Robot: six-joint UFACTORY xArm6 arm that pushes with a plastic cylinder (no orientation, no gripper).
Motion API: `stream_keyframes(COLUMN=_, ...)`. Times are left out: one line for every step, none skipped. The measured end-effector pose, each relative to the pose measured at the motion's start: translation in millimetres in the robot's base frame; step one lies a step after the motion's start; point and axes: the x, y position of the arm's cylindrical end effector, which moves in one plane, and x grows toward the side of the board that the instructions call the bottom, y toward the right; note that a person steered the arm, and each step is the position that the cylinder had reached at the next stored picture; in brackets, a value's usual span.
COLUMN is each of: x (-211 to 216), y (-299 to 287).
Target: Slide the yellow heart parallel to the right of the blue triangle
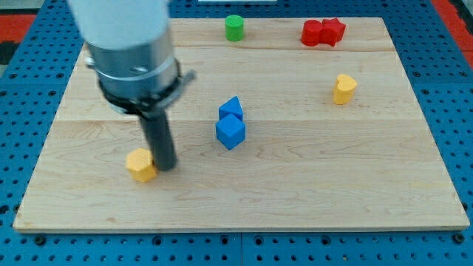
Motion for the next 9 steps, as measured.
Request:
stream_keyframes(x=-3.6, y=-28.6)
stream_keyframes(x=5.1, y=52.6)
stream_keyframes(x=33.4, y=103.6)
stream_keyframes(x=35.6, y=214.0)
stream_keyframes(x=7.3, y=311.8)
stream_keyframes(x=-13.7, y=388.1)
stream_keyframes(x=-51.9, y=422.0)
stream_keyframes(x=-105.5, y=435.5)
stream_keyframes(x=-158.7, y=432.4)
